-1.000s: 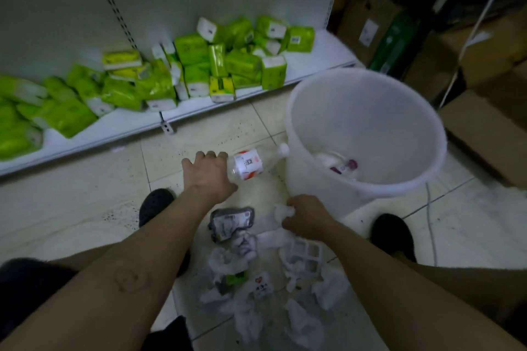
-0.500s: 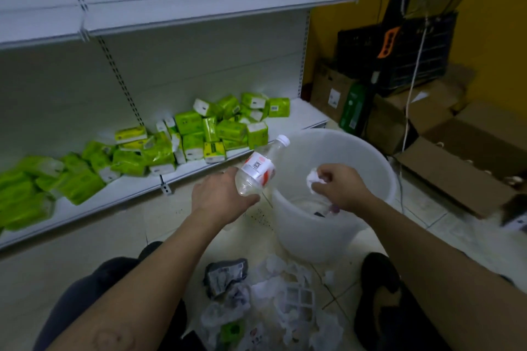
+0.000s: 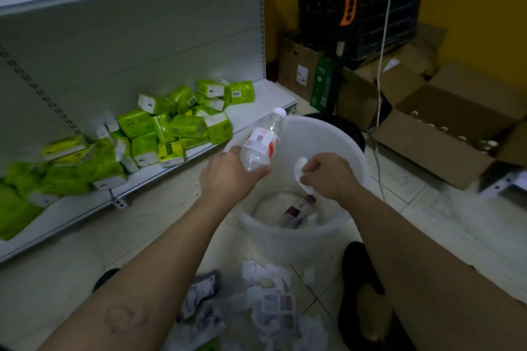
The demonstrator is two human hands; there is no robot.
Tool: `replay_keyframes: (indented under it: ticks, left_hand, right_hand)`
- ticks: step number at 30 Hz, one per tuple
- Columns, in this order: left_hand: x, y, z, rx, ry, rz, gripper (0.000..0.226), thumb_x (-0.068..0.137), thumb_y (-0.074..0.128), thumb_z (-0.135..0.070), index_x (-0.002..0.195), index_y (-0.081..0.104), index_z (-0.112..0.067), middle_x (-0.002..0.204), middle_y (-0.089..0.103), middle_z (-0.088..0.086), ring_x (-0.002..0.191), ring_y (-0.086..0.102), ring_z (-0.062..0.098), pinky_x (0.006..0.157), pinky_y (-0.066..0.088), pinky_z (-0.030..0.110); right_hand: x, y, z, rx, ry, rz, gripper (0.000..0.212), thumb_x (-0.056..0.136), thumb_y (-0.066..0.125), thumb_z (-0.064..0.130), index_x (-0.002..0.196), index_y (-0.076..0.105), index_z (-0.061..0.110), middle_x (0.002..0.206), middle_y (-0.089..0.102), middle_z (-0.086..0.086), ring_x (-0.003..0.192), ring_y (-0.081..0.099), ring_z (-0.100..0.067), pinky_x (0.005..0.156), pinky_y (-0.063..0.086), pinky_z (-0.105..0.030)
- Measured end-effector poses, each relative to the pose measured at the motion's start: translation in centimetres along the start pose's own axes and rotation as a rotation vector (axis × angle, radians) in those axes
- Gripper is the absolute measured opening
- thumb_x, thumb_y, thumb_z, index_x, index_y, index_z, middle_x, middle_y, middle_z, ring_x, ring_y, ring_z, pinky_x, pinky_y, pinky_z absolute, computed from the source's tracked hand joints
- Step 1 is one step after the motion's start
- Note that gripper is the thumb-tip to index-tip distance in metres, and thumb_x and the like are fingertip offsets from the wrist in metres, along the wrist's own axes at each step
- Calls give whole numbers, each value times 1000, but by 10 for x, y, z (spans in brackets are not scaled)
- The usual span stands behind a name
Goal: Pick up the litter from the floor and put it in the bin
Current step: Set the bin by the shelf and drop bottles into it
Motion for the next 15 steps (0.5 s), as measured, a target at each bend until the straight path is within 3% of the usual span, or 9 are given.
replay_keyframes:
  ticks: [2, 5, 10, 13, 15]
  left_hand:
    - [12, 16, -11, 41, 14, 24, 75, 66, 58, -75, 123, 53, -26, 120, 64, 7, 112, 57, 31, 87, 47, 39]
    - [19, 32, -17, 100, 15, 55, 79, 76, 55, -69, 138, 41, -22, 137, 53, 12, 128, 43, 35, 101, 38, 48]
    - [-7, 35, -9, 198, 116, 43, 69, 80, 55, -60, 139, 42, -27, 137, 52, 6, 130, 41, 30, 102, 32, 48]
    - [-31, 28, 7, 205, 135, 26, 61, 81, 55, -58, 134, 46, -30, 138, 52, 3, 131, 40, 26, 101, 30, 47]
    - [-49, 21, 18, 213, 144, 6, 58, 81, 55, -56, 132, 48, -30, 136, 53, 3, 128, 41, 27, 100, 30, 46]
  right_hand:
    - [5, 9, -5, 71, 3, 86, 37, 77, 74, 25, 113, 67, 25, 123, 59, -2, 96, 53, -16, 78, 40, -21]
    - [6, 14, -6, 41, -49, 131, 48, 76, 74, 26, 122, 61, 29, 131, 56, -1, 93, 49, -13, 74, 41, -22]
    - [-6, 25, -11, -89, -22, 251, 58, 75, 75, 31, 129, 55, 23, 136, 53, -2, 115, 53, -22, 89, 40, -26]
    - [-23, 31, -6, -96, -31, 292, 56, 77, 74, 28, 130, 55, 22, 139, 49, -4, 105, 57, -21, 76, 45, -18]
    - [-39, 35, 1, -117, -54, 305, 55, 79, 72, 27, 131, 54, 20, 140, 48, -7, 111, 56, -23, 76, 48, -22]
Point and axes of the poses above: each hand's wrist, its own x-axis towards the middle knuckle, its own y-axis out of the palm, z = x × y, the point moved 8 cm from there along x, towards the middle knuckle
